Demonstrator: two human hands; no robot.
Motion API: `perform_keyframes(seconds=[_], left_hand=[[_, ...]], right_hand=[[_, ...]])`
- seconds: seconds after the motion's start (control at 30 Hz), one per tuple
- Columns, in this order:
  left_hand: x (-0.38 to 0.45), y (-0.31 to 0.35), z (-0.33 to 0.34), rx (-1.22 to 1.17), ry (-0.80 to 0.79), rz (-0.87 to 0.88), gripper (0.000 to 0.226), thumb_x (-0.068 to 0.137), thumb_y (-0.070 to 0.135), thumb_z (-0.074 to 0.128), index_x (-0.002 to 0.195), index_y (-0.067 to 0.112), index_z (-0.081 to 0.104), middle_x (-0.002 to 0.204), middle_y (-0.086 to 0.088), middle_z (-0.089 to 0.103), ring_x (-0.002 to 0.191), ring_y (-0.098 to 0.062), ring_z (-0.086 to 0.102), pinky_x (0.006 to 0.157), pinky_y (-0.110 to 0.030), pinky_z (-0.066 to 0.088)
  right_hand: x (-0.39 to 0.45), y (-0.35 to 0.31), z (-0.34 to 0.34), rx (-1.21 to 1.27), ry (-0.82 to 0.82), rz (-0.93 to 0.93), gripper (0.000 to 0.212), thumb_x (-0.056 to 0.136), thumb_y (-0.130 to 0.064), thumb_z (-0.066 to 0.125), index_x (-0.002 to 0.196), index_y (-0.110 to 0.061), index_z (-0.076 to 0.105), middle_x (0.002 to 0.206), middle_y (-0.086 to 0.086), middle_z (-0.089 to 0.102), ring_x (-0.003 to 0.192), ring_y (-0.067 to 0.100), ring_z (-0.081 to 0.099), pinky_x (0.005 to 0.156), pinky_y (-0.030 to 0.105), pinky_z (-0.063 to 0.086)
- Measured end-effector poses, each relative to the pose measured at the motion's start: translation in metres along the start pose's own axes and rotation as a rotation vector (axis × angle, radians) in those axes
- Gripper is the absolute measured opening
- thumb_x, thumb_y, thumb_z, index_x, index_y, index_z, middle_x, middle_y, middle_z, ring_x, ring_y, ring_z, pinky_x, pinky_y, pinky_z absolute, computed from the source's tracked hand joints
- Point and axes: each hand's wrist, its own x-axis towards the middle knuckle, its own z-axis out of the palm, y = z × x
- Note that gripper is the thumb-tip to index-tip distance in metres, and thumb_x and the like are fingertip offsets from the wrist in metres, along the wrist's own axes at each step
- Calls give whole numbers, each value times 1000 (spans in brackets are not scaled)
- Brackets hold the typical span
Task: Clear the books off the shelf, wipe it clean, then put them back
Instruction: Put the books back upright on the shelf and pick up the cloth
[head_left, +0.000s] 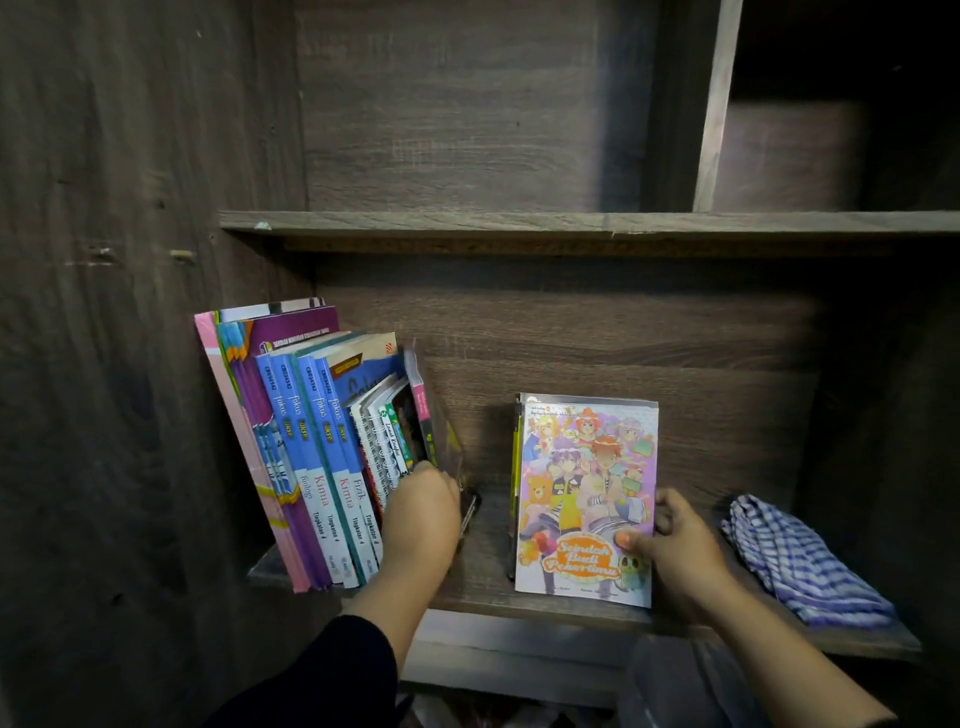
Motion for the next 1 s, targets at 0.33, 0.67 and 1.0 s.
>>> perform_keyframes(seconds=[0.33,0.67,1.0], left_hand=[[-21,-7,6,505,-191,272,22,81,6,63,103,4,60,94,-13,72,87,-28,71,70,-32,53],[-7,-18,52,932,-271,781,39,97,14,38,134,6,51,153,-15,31,145,-32,13,119,-46,8],[3,-27,53,1009,-271,652,33,94,16,44,123,9,60,129,-10,59,124,-29,41,110,-41,22]], right_hand=[[-6,-2,0,4,-5,-17,37,75,22,62,89,-11,50,94,9,70,77,24,67,60,33,60],[-9,-6,-1,27,-16,-18,34,76,20,61,92,-8,51,94,9,70,79,23,67,56,28,59],[-11,-13,1,66,-50,10,31,78,19,60,96,-5,50,91,9,69,79,25,67,60,35,59]])
